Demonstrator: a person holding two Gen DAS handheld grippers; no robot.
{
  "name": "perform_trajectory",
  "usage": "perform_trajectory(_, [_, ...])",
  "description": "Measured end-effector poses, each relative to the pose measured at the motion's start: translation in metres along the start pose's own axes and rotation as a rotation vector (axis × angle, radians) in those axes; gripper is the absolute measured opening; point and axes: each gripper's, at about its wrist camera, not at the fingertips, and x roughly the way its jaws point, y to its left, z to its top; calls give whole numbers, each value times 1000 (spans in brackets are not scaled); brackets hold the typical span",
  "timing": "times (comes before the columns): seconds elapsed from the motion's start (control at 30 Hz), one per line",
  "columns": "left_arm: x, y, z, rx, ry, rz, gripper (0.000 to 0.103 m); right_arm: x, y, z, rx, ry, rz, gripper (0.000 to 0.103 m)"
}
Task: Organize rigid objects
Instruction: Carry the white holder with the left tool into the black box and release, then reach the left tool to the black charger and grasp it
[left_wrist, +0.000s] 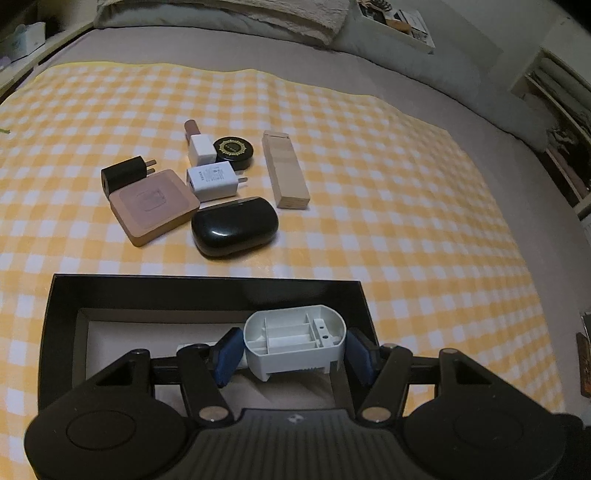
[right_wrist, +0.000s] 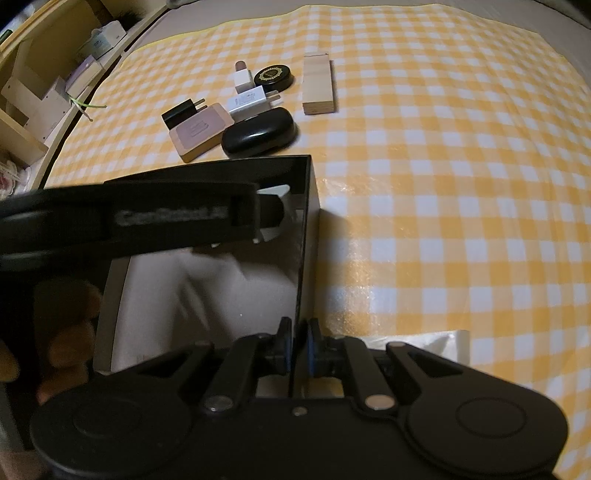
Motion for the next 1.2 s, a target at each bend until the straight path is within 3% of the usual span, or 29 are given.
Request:
perform_trajectory(0.2, [11,-1,0,-11,-10,14,63,0,0,-1,2,2,2,9])
perform_trajectory(0.3, [14,-1,1,-12,8,0,73,1,0,0,5,5,4,9])
perform_trajectory(0.6, [7,0,1,-6,40,12,75,1,-1,0,6,6,6,9])
perform_trajectory(0.77, [-5,1,2,3,44,19,86,1,-1,0,11,7,8,9])
perform_trajectory(0.93, [-25,0,6,20,11,16,99,1,-2,0,11,6,8,9])
perform_trajectory(1.2, [-63,0,20,65,-126,34,103,1,-2,1,14,7,9,9])
